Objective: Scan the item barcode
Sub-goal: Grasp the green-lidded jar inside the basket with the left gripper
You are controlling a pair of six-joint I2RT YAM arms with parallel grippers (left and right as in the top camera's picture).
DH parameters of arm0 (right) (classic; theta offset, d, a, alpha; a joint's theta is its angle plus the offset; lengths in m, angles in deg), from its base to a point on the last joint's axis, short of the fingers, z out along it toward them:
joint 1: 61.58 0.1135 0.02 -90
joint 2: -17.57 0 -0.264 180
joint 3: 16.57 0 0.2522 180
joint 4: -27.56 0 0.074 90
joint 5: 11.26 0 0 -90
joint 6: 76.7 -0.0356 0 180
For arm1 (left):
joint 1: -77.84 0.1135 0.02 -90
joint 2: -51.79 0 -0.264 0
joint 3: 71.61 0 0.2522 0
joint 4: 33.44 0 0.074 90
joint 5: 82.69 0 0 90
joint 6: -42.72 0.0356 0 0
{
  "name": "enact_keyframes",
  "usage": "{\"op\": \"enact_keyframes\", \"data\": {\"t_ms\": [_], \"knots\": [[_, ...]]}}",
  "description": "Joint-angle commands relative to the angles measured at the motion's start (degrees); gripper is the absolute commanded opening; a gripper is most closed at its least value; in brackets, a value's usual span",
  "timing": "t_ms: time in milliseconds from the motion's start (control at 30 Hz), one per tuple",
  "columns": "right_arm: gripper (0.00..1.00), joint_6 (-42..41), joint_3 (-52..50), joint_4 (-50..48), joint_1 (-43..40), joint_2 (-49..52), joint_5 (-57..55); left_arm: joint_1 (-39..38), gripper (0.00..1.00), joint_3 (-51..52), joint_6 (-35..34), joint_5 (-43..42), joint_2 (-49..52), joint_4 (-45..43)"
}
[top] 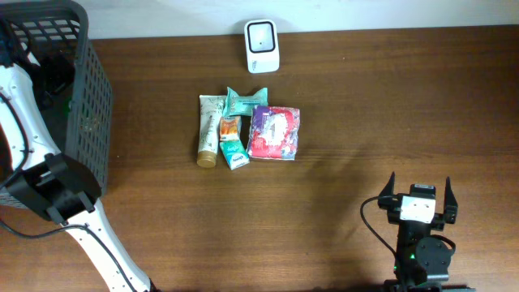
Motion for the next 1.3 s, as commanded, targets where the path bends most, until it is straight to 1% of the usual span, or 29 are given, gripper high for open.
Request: {"op": "enact_keyframes", "data": {"t_ms": [0,167,200,333,367,400,433,467,500,533,667,733,767,833,967,1000,1033,1200,1267], "knots": [[0.99,-0.07,-0.52,0.04,-0.26,-0.33,-0.63,-0.2,0.99,0.24,1.16,-0.79,2.71,1.99],[0.99,-0.07,-0.52,0.04,-0.26,-0.33,-0.63,-0.07,1.0,0.26,1.57,-0.81,5.95,4.09],[0.99,-0.07,-0.52,0.04,-0.26,-0.33,-0.63,-0.07,0.97,0.31,1.57,-0.79,6.16,4.11],[0.99,-0.07,-0.52,0.04,-0.26,-0.33,-0.63,-0.07,0.97,0.31,1.57,-0.81,6.4,4.11],[0.99,-0.07,-0.52,0.04,-0.26,-0.33,-0.63,-0.07,0.95,0.31,1.66,-0.81,6.4,4.13],[0.99,-0.07,-0.52,0.04,-0.26,-0.33,-0.63,-0.04,0.89,0.31,2.03,-0.81,6.4,4.22],[0.99,-0.07,-0.52,0.04,-0.26,-0.33,-0.63,-0.04,0.88,0.33,2.23,-0.76,6.4,4.31],[0.99,-0.07,-0.52,0.04,-0.26,-0.33,-0.63,-0.04,0.83,0.33,2.23,-0.72,6.4,4.31],[0.99,-0.07,-0.52,0.04,-0.26,-0.33,-0.63,-0.04,0.84,0.33,2.21,-0.31,6.4,4.24],[0.99,-0.07,-0.52,0.07,-0.26,-0.33,-0.63,-0.04,0.8,0.33,2.21,0.35,6.38,4.04],[0.99,-0.07,-0.52,0.04,-0.26,-0.33,-0.63,-0.04,0.73,-0.11,2.21,2.43,6.27,3.91],[0.99,-0.07,-0.52,0.04,-0.26,-0.33,-0.63,-0.04,0.63,-1.33,2.21,2.43,6.1,4.02],[0.99,-0.07,-0.52,0.04,-0.26,-0.33,-0.63,-0.04,0.56,-2.47,2.21,2.43,6.01,4.13],[0.99,-0.07,-0.52,0.04,-0.26,-0.33,-0.63,-0.04,0.57,-4.37,2.19,2.4,5.44,4.35],[0.99,-0.07,-0.52,0.04,-0.26,-0.33,-0.63,-0.04,0.57,-8.35,2.19,2.4,2.8,5.6],[0.99,-0.07,-0.52,0.04,-0.26,-0.33,-0.63,-0.02,0.59,-9.4,2.16,2.4,1.57,5.97],[0.99,-0.07,-0.52,0.04,-0.26,-0.33,-0.63,0.0,0.6,-9.86,2.16,2.38,0.85,6.08],[0.99,-0.07,-0.52,0.04,-0.26,-0.33,-0.63,1.16,0.61,-14.69,2.12,-0.87,-7.69,7.1],[0.99,-0.07,-0.52,0.04,-0.26,-0.33,-0.63,1.84,0.6,-17.27,1.03,-2.54,-13.53,7.74]]}}
